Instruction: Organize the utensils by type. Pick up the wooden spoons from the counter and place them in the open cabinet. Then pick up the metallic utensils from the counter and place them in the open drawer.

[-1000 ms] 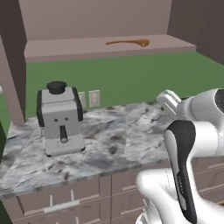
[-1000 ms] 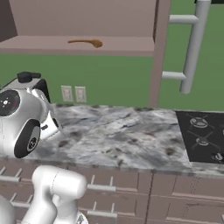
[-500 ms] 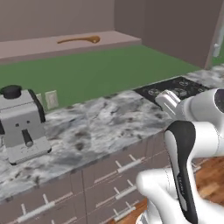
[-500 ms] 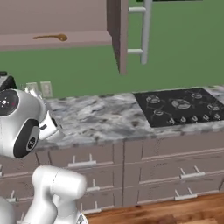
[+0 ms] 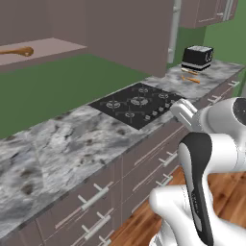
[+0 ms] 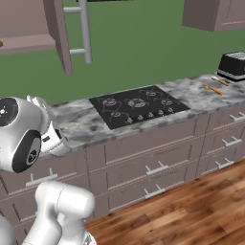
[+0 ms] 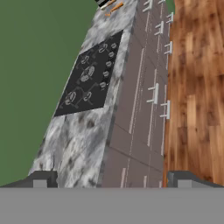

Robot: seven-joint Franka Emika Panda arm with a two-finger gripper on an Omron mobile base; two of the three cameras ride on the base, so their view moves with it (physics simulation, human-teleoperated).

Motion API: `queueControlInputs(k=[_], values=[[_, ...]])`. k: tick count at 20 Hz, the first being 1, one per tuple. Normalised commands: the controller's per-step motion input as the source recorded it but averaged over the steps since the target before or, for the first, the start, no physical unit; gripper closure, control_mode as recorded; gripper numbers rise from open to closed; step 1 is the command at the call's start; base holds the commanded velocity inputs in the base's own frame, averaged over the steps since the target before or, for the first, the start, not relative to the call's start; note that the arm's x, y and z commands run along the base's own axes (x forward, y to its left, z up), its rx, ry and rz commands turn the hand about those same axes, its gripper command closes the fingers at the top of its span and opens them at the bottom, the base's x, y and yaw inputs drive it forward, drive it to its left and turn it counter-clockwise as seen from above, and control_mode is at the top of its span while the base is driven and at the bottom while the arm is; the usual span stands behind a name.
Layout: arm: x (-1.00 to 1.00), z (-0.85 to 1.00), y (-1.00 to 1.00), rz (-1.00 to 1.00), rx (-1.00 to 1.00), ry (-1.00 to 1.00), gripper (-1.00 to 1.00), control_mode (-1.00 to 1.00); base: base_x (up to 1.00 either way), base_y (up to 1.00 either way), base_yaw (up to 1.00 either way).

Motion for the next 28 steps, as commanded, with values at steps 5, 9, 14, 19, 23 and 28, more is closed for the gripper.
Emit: queueControlInputs(k=[5, 9, 14, 19, 23, 28], values=[[0.00, 0.00, 0.00, 0.00, 0.00, 0.00, -1.00, 1.00, 0.09, -1.00, -0.29], [0.00, 0.00, 0.00, 0.00, 0.00, 0.00, -1.00, 1.00, 0.39, -0.93, -0.18], [0.00, 0.00, 0.00, 0.00, 0.00, 0.00, -1.00, 1.00, 0.77, -0.78, 0.00], [0.00, 0.00, 0.00, 0.00, 0.00, 0.00, -1.00, 1.00, 0.95, -0.73, 0.15], [0.00, 0.00, 0.00, 0.00, 0.00, 0.00, -1.00, 1.00, 0.98, -0.69, 0.33], [0.00, 0.00, 0.00, 0.00, 0.00, 0.00, -1.00, 1.00, 1.00, -0.67, 0.40]])
